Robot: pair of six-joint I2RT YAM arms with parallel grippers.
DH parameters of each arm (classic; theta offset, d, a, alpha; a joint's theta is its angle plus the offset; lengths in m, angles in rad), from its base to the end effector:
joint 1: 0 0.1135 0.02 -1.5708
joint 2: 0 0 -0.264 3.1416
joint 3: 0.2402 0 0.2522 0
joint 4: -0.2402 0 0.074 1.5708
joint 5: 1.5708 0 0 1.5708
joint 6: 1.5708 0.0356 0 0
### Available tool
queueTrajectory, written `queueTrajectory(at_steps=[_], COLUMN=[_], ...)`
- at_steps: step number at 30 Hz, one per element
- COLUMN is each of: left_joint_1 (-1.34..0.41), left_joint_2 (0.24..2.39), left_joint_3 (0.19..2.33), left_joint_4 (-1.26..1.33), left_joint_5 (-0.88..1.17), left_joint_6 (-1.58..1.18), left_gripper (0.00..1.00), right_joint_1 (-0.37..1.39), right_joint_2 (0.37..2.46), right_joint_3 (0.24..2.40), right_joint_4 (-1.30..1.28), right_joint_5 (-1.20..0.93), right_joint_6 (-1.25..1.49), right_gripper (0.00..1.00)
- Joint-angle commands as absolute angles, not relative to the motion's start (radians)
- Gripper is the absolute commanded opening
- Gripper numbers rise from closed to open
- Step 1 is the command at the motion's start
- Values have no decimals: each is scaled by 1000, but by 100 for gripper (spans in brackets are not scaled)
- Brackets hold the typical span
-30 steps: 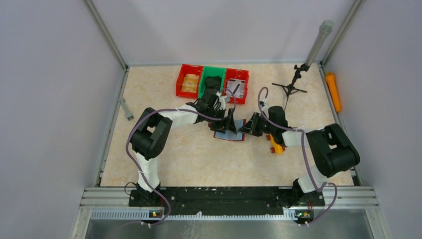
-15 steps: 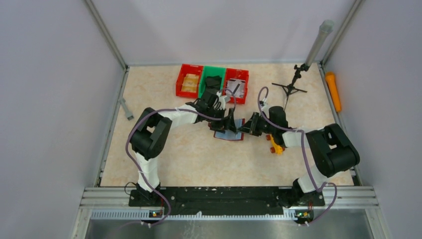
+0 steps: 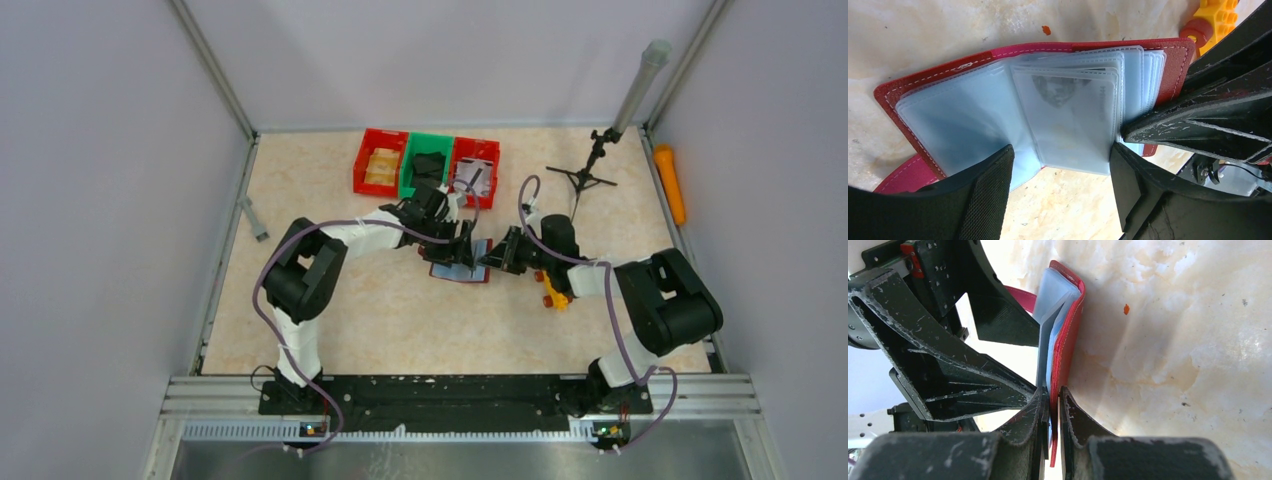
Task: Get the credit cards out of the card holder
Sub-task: Remove the credit card from the card holder.
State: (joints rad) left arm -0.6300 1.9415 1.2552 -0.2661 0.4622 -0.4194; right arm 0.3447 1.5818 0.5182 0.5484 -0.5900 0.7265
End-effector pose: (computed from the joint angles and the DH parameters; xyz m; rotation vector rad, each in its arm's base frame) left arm 0.3175 -0.2512 0.1645 0.4799 2.6325 -0.9704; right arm 0.2610 0.1148 0.1415 0.0350 2.2435 1.2347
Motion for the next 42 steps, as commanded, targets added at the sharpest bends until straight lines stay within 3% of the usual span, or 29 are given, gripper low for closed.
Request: queueTrajectory(at_steps=[1, 14, 20, 23, 25, 29, 34, 38, 42], left_joint_1=[-616, -509, -500, -500, -499, -502, -530, -530, -530], left_joint_2=[1922, 1792, 1840, 1865, 1869, 1931, 1952, 1980, 1984], left_joint_3=[1238, 1110, 1133, 1154, 1148, 1189, 1204, 1219, 1218], left_joint_4=[-336, -228, -238, -278, -269, -310, -329, -335, -324], left_joint_5=[288, 369, 426, 387, 389, 394, 319, 348, 382], left_joint_6=[-389, -449, -443, -439, -439, -437, -432, -435, -440], left_gripper=[72, 58, 53, 67, 71, 62, 61, 56, 55], right_joint_1=[345, 346, 345, 345, 345, 345, 343, 343, 343], right_joint_2=[1543, 1544, 1556, 1563, 1572, 1598, 1612, 1654, 1697], right_joint_3=[531, 537, 541, 540, 537, 531, 532, 549, 557], right_joint_4=[583, 547, 546, 551, 569, 609, 603, 591, 595], right_joint_5=[-599, -568, -572, -580, -592, -616, -606, -615, -617], right_joint_6=[717, 705, 708, 714, 724, 749, 761, 772, 788], right_gripper=[0, 0, 0, 11, 21, 40, 59, 59, 51])
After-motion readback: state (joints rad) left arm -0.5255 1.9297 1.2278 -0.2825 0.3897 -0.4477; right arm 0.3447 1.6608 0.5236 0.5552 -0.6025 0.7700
